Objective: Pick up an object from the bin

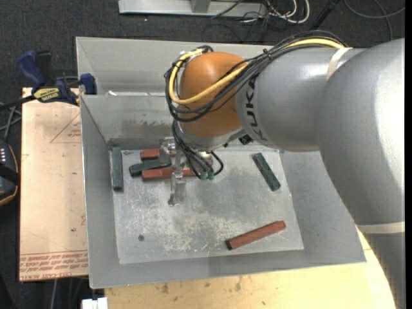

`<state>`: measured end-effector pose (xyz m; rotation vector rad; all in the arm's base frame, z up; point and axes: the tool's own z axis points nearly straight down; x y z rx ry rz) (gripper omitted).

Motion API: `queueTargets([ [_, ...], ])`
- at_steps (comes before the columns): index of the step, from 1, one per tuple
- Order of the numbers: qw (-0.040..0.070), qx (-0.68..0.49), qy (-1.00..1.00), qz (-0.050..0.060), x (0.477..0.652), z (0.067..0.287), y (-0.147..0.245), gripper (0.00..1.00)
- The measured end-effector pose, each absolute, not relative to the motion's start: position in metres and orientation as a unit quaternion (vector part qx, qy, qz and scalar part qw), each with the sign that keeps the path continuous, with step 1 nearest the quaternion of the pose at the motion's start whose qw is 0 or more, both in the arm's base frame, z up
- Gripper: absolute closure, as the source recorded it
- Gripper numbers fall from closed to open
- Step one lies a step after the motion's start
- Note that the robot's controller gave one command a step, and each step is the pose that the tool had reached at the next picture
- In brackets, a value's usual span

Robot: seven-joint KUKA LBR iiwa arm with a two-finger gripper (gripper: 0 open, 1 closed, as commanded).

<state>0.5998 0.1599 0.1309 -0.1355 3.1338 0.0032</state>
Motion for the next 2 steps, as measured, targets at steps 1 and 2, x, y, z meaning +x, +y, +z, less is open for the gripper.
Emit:
queueTargets([
  [1,0.002,0.029,1.0,0.001,0.602,0.07,0.149,0.0],
  [2,0.003,0.014,1.0,0.001,0.614,0.073,0.131,1.0],
])
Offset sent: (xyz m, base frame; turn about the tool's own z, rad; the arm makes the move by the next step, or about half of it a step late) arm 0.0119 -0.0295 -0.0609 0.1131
